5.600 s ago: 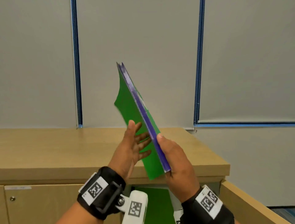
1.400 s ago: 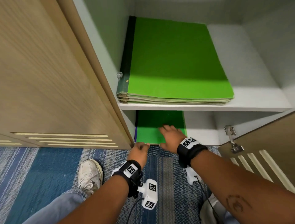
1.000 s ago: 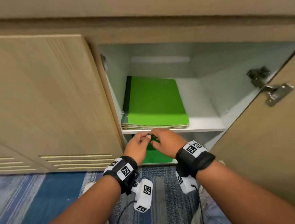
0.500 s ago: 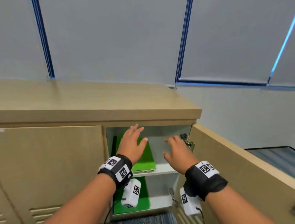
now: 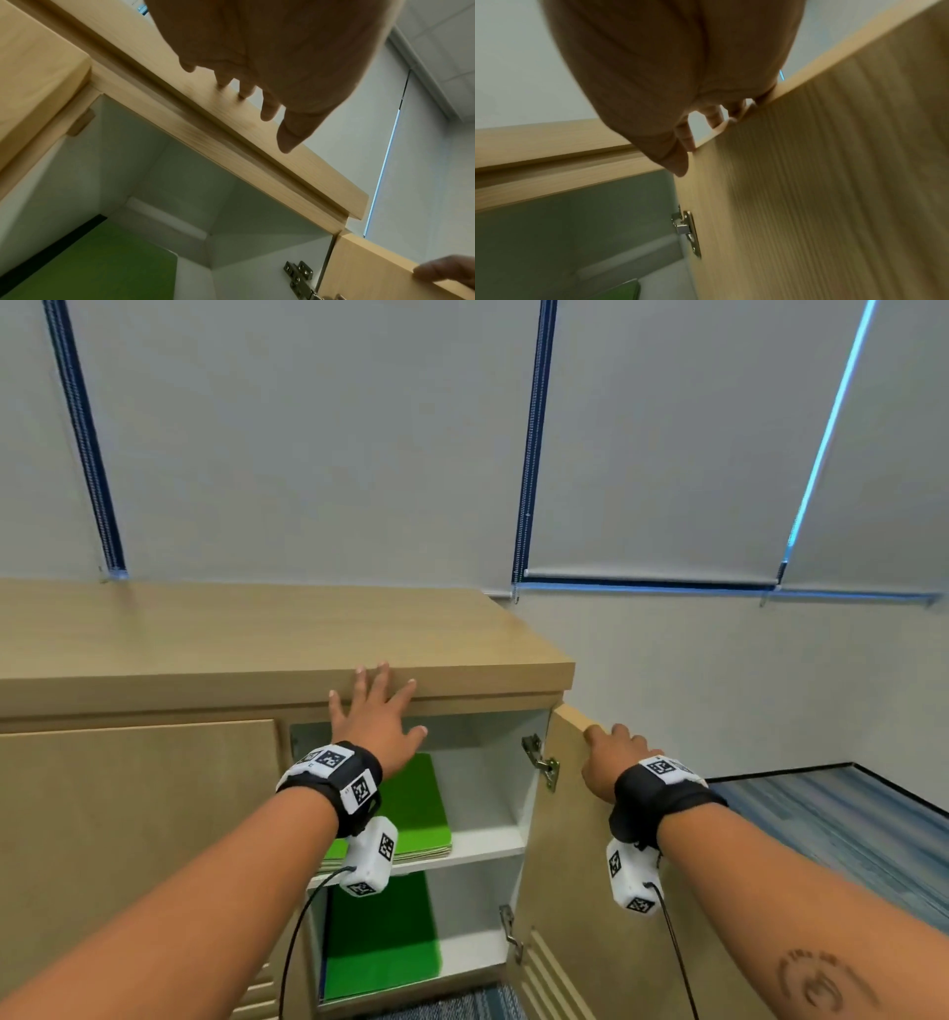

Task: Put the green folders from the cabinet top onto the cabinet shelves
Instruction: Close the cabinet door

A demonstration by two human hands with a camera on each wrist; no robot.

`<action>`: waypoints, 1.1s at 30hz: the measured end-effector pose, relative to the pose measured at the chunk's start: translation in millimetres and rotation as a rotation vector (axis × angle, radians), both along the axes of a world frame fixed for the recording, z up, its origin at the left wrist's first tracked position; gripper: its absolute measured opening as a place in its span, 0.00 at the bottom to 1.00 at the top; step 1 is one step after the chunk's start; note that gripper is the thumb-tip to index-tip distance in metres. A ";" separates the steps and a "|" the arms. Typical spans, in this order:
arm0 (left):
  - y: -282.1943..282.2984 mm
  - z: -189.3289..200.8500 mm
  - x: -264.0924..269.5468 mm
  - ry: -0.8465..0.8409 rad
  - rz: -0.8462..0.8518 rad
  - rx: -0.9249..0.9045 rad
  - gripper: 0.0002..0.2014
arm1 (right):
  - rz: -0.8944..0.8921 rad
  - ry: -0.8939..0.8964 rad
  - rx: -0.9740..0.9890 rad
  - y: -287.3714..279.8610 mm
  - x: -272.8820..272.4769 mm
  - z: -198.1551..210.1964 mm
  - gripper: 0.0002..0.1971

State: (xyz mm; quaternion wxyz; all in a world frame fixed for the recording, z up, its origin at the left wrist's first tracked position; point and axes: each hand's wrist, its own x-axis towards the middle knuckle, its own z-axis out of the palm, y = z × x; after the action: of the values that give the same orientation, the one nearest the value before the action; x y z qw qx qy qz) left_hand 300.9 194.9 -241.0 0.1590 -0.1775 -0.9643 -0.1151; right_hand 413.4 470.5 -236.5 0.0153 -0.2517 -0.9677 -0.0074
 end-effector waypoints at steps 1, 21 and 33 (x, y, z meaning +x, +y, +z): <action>0.4 2.1 0.9 -0.010 0.002 -0.001 0.34 | -0.002 -0.018 -0.036 -0.4 1.6 2.0 0.24; -23.6 33.9 37.1 -0.269 -0.062 -0.119 0.39 | 0.125 -0.174 -0.374 -95.1 9.1 91.7 0.25; -68.6 34.8 57.1 -0.442 -0.136 -0.244 0.44 | 0.310 -0.233 -0.242 -143.9 -26.0 78.7 0.22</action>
State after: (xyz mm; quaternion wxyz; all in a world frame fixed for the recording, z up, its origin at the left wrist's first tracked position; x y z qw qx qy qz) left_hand 358.0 126.4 -206.1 -0.0864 -0.2304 -0.9682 -0.0444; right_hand 387.4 326.6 -157.8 -0.1258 -0.0972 -0.9839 0.0819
